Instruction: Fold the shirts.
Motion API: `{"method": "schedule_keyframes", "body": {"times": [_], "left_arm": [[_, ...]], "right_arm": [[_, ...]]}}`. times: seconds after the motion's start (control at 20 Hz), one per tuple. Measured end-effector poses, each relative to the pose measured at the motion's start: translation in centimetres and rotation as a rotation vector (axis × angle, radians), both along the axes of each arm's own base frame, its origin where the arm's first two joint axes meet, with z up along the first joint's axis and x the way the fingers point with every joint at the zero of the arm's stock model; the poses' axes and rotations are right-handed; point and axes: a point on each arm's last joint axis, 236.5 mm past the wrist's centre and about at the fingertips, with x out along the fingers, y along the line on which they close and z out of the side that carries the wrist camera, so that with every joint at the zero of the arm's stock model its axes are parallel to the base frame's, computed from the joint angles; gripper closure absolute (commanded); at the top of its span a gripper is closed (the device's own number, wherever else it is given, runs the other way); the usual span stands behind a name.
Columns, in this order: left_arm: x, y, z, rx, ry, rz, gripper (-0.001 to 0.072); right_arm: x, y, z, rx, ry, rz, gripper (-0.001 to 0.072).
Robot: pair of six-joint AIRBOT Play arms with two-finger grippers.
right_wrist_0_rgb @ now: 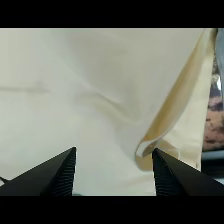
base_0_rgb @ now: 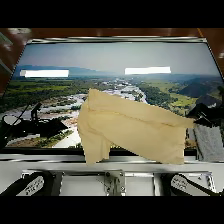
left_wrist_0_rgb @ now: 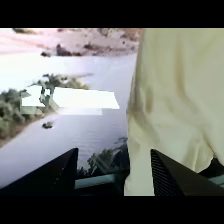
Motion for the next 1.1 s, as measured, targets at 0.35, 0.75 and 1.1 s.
{"method": "schedule_keyframes", "body": {"times": [0.35,0.75,1.1], "left_arm": [[2.1,0.6,0.1,0.037,-0.079,0.042,0.0159],[2.5,0.7,0.2,0.046,-0.104,0.039,0.0175],[2.6,0.7,0.2,0.047,-0.109,0.037,0.0175]], "right_arm": [[-4.6,-1.5,-1.4,-0.062,0.224,-0.079,0.0121],[-2.0,2.0,-1.6,0.094,0.128,-0.125,0.0122],[-3.7,0.2,-1.0,0.005,0.179,-0.080,0.0122]]}}
